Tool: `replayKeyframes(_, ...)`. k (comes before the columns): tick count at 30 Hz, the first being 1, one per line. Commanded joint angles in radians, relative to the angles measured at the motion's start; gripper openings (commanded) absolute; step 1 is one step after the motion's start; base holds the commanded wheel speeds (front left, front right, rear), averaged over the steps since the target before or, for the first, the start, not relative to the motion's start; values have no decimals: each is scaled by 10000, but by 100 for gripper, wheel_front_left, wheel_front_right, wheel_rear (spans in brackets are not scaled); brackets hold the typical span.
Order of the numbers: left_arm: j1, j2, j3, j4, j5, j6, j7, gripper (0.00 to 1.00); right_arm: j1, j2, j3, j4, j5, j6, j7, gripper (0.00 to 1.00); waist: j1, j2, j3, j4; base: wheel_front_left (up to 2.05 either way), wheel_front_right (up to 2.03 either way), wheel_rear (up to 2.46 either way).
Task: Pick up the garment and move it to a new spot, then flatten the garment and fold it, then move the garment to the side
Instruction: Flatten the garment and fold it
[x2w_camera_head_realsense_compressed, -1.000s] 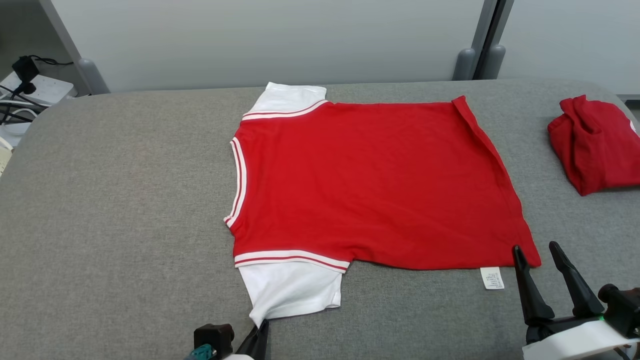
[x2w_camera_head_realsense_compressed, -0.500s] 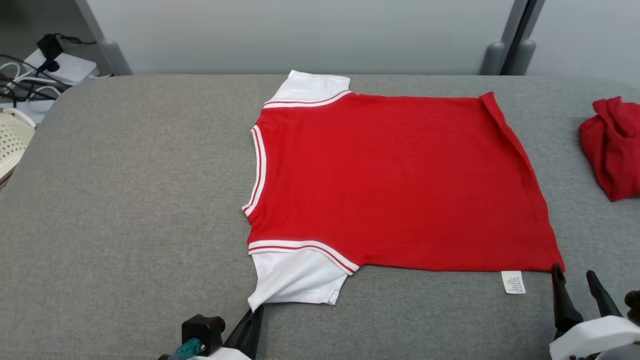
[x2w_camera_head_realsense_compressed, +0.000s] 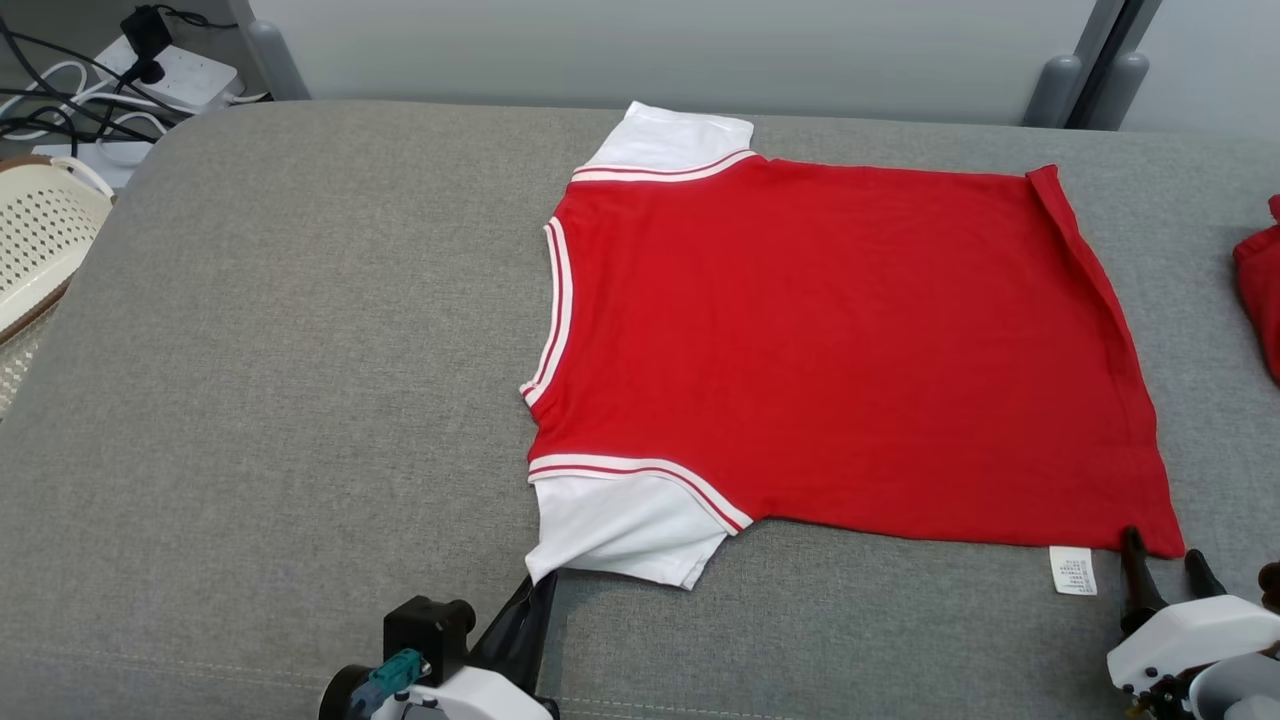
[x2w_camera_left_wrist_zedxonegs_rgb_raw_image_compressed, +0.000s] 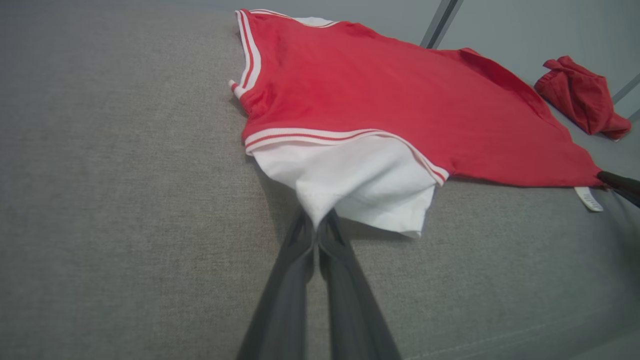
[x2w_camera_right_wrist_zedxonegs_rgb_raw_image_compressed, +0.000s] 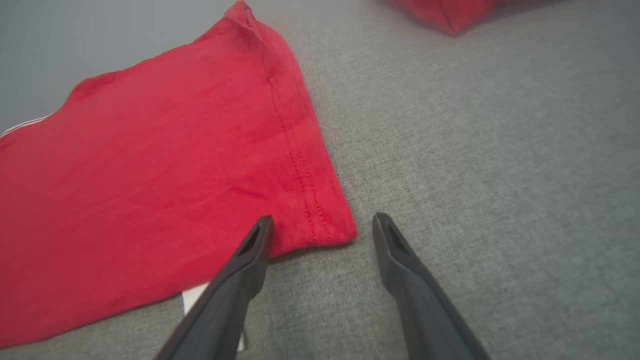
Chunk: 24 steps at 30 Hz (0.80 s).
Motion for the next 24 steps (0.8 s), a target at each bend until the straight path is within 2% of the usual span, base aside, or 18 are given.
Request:
replayKeyframes(1,-167,155,295,-299,34,124,-38,0,-242,-181,193,-64,68,0,-133,93,-1,0,32,36,0,0,0)
replayKeyframes(2,-168,173,293,-371,35,135,-27,0,-293,-180,199,8,87,0,-133,78,-1,0,48,49,0,0,0)
replayKeyframes(3,-167,194,290,-441,36,144,-13,0,-333,-179,209,71,104,0,-133,68,-1,0,64,56,0,0,0)
replayKeyframes(4,-167,216,287,-507,39,154,1,0,-371,-178,244,126,111,0,-133,47,-1,0,81,55,0,0,0)
replayKeyframes(5,-168,239,284,-571,43,163,12,0,-412,-179,290,160,117,0,-133,33,-1,0,94,44,0,0,0)
replayKeyframes(6,-163,263,284,-628,45,176,25,0,-450,-181,327,184,125,0,-133,0,-1,0,103,23,0,0,0)
replayKeyframes(10,-128,365,260,-825,56,200,76,0,-482,-210,475,152,82,0,-133,0,-1,0,71,-94,0,0,0)
replayKeyframes(14,-70,435,254,-1313,-32,151,131,0,-223,-315,513,-384,-65,0,-133,0,-1,0,-51,-168,0,0,0)
replayKeyframes(18,417,421,496,-2455,-843,-91,393,0,465,-295,473,-1233,-176,0,-133,0,-1,0,-467,-280,0,0,0)
replayKeyframes(24,1274,1245,578,-4651,-1050,146,1247,0,1592,-557,702,-2249,-277,0,-133,0,-1,0,-1107,-429,0,0,0)
